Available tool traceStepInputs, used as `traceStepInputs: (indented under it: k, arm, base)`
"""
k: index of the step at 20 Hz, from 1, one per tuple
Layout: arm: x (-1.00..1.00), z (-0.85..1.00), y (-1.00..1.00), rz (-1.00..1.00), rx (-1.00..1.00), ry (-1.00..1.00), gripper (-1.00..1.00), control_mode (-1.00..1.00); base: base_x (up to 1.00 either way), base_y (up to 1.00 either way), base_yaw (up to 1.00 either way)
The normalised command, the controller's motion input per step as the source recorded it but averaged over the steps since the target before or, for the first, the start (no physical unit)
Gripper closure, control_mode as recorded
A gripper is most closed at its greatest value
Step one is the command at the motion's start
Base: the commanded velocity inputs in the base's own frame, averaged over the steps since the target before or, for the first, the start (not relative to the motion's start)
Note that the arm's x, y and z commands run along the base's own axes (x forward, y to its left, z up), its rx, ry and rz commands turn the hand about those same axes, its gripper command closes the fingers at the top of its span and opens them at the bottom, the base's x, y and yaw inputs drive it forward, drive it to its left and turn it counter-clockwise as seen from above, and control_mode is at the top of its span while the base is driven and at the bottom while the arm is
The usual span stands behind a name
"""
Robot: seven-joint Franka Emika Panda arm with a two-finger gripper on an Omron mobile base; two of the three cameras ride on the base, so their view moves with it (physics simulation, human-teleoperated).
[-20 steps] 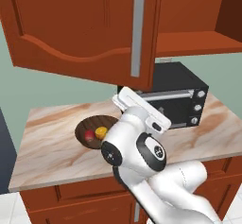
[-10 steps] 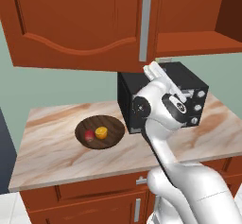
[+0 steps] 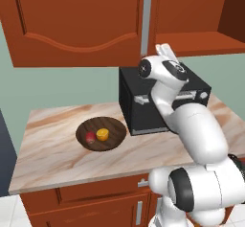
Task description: Open the cabinet. Pick the orange and apple from the cabinet and place them into the bowl. Then close the cabinet.
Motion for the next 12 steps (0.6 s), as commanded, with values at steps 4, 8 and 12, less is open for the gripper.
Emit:
traceStepInputs:
  k: [4,8,12]
  arm:
    - [0.81,-0.15,-0.07,-0.02,0.0,0.05,-1.0,-1.0]
    - [0.14,0.0,0.0,0.08,0.0,-0.05,-1.0,-1.0]
    - [-0.92,0.35,0.0,0.18,0.0,-0.34,-1.0,-1.0]
  base:
    - [0.0,0.0,0.0]
    - [0.0,0.0,0.0]
    - [0.0,0.0,0.0]
